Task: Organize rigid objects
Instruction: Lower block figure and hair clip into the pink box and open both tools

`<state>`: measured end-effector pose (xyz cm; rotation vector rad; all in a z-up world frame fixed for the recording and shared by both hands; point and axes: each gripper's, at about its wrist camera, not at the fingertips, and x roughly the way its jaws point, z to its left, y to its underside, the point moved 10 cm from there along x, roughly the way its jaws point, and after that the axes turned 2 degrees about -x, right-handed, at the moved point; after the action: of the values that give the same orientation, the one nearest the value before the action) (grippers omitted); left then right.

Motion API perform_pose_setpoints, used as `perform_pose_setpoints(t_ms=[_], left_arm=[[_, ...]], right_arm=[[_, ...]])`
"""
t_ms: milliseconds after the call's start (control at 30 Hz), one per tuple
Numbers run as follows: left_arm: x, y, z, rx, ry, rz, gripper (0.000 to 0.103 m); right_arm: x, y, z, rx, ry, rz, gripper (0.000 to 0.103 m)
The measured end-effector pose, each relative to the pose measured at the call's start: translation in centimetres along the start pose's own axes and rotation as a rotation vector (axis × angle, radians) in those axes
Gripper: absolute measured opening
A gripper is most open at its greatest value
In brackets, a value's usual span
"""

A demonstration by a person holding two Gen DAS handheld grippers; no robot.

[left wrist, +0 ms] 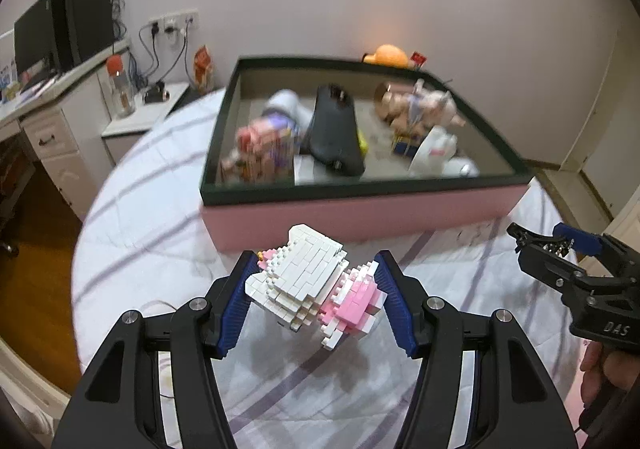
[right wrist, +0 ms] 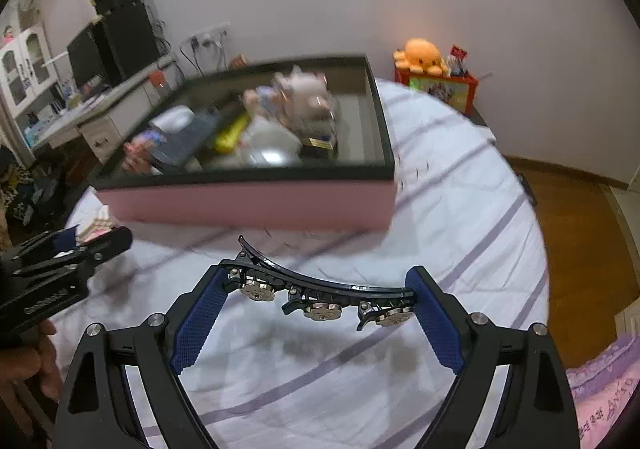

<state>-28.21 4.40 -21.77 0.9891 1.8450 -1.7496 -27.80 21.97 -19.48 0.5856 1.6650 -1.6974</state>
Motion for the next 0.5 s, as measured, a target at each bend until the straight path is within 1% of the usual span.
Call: perform_pose_setpoints(t_ms=[133,267,333,400,500], left_arm=[[-2.0,-2.6,-0.3,0.017,0.012,-0.052,0.061],[-2.9,-6.0,-0.5,0.033,0.013,-0.102,0.061],[-2.7,-8.0,-0.6,0.046,0.007,-0.122,0.061],[-1.9,-9.4,-0.6,0.043,0.020,-0.120,0.061],[-0.1,-11.1,-0.7,0.044,0.029,-0.112,0.061]], right_arm=[[-2.3,-3.1,1.5,-0.025,-0.034,-0.067,0.091],[-2.8,-6.9,2.6,-0.064,-0.042,-0.120,0.091],[-2.2,-8.8,3.0,-0.071,-0.051,-0.132,0.091],[-1.0,-10.1,3.2,-0.080,-0.044,-0.130,0.091],[1.4,-11.1,3.2,-0.089,-0.034,-0.106,0.091]])
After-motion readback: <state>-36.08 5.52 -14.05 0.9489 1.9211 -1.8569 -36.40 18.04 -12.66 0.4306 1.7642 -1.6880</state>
